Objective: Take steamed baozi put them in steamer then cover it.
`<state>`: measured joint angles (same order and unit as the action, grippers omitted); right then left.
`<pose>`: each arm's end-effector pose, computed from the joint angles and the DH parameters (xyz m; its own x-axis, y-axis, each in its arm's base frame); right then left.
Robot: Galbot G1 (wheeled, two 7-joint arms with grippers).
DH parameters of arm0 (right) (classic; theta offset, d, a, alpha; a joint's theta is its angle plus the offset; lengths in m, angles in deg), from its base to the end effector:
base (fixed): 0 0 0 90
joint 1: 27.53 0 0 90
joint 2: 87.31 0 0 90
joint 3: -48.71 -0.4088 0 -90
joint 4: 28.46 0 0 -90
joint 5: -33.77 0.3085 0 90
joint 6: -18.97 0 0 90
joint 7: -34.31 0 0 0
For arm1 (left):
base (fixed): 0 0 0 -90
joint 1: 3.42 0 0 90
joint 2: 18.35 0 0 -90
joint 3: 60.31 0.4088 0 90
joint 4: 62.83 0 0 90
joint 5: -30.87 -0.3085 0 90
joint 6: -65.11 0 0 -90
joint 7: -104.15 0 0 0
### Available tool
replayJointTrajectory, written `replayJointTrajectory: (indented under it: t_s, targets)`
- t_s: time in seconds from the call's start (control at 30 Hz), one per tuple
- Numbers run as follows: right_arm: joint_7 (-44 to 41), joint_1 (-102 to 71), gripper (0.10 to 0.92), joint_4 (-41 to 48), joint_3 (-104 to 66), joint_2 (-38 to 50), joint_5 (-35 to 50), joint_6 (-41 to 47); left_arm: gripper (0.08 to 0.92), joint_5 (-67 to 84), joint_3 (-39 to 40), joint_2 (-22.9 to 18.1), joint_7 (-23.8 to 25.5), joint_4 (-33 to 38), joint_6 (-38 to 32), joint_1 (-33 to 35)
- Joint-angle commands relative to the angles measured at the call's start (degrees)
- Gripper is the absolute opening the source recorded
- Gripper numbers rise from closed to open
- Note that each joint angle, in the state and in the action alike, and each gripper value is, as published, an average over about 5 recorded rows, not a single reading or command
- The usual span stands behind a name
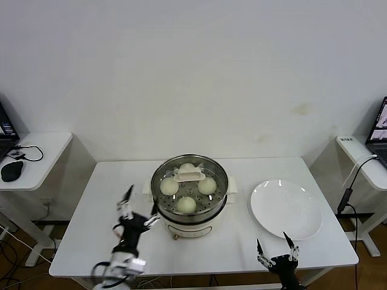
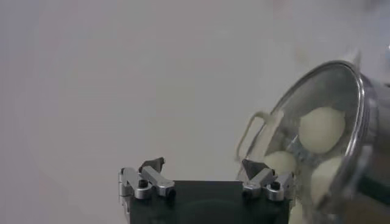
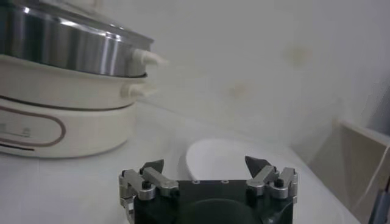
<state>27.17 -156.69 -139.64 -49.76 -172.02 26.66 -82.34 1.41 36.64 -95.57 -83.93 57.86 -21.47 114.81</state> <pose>0.0361 -0.0696 -0.4062 -0.9874 -0.0692 0.1425 -0.1052 0.9589 -0.2634 0.1127 0.0243 -0.3468 -0.9963 0.0676 -0.0525 0.0222 0.7964 0.6044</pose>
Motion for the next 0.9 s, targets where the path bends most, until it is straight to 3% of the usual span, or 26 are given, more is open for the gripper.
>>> replayJointTrajectory:
  t_s: [0.03, 0.3, 0.47, 0.9]
  targets:
    - [1.1, -5.0, 0.823, -4.0, -1.0, 7.4, 11.1, -1.9, 0.823, 48.1, -10.7, 2.4, -7.5, -0.1, -11.1, 17.7]
    - [3.4, -7.3, 0.823, -3.3, -1.8, 12.8, 13.6, -1.0, 0.823, 44.7, -9.5, 0.7, -8.6, -3.2, -16.5, 19.9]
    - [3.9, -6.9, 0.823, -2.5, -0.8, 13.4, 13.7, -0.5, 0.823, 44.0, -9.7, 0.3, -5.8, -3.8, -19.8, 21.3]
    - [3.1, -7.4, 0.823, -3.4, 1.5, 15.2, 16.1, 1.7, 0.823, 42.2, -9.6, -0.1, -4.3, -2.6, -19.4, 23.3]
